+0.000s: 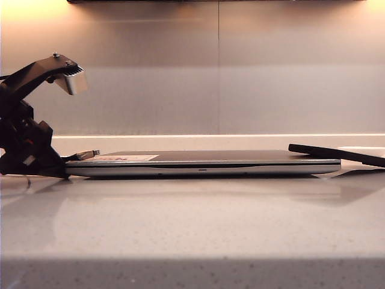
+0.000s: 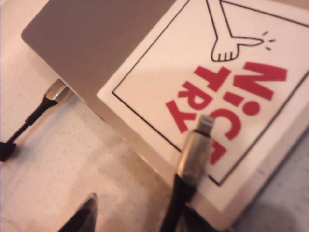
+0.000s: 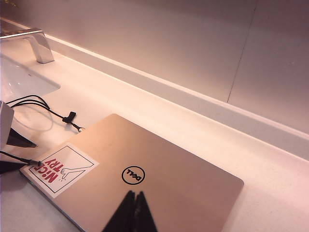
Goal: Pick up the charging cable and the phone, plug the charging cable into the charging port on the phone, and finally place them back on the table.
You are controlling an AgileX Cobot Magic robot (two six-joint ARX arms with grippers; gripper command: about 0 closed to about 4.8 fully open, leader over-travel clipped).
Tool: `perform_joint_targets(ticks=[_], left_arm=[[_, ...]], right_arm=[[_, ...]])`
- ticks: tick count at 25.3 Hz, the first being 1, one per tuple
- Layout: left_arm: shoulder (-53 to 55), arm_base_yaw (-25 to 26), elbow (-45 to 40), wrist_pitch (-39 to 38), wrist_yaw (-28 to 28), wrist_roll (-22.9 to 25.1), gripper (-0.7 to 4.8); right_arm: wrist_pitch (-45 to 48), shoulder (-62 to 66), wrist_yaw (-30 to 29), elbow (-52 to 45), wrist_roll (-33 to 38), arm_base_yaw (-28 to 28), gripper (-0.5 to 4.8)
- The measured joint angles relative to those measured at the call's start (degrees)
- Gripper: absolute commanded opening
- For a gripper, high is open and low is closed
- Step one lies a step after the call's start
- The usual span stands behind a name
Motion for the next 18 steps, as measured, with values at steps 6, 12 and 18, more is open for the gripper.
perform_joint_targets(ticks=[6,12,18], left_arm=[[2.6,-0.8,0.2,3.3,-1.5,0.0,-0.04],[2.9,-1.2,0.2,2.6,0.2,-0.2,-0.06],[-0.8,-1.5,6.5,-5.1,1.2,-5.2,-0.06]], right_arm=[[0.0,0.0,0.0,0.0,0.0,0.0,-0.05],[0.0,0.0,0.0,0.0,0.0,0.0,-0.05],[0.0,0.0,0.1,0.0,0.0,-0.1,-0.05]])
